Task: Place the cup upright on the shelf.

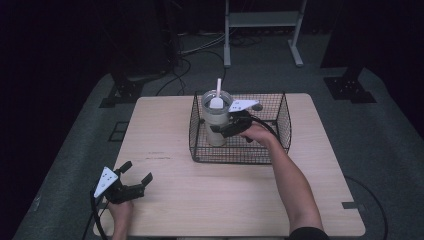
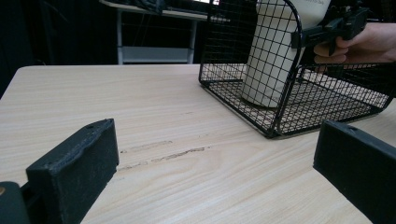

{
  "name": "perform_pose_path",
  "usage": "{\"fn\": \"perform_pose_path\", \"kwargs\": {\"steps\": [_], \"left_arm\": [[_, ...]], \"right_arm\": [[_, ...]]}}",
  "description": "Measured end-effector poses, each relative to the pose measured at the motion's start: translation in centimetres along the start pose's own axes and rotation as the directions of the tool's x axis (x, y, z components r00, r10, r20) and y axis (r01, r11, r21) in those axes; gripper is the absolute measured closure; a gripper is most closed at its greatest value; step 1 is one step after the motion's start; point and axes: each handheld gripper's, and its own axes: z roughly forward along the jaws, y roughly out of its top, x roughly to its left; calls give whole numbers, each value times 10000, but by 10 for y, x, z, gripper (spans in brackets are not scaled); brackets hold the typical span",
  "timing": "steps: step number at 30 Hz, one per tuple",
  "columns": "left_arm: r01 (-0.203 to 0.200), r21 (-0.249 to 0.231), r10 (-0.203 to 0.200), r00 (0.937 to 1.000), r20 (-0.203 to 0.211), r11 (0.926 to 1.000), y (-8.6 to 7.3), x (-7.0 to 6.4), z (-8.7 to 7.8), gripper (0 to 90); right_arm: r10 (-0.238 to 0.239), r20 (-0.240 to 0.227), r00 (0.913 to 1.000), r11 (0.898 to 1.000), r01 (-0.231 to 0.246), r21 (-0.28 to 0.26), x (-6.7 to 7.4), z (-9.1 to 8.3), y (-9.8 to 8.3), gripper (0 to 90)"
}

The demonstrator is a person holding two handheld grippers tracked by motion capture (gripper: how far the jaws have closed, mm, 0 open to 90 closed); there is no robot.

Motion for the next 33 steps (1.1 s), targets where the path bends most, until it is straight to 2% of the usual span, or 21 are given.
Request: {"fn": "perform_pose_path", "kwargs": {"steps": [10,20,33], "left_arm": [[-35,13,34,10000,9,10000,0,0,0,0],[-83,54,83,10000,-2,10000,0,-1,0,0],[-133,106,133,9999,-7,9999,0,-1,0,0]], "right_arm": [[-81,16,10000,9996,80,272,0,-7,0,85],[-97,77,9999,9996,95,263,0,-17,1,90],[114,157,9998,9994,-119,323,4,-32,7,90]]}}
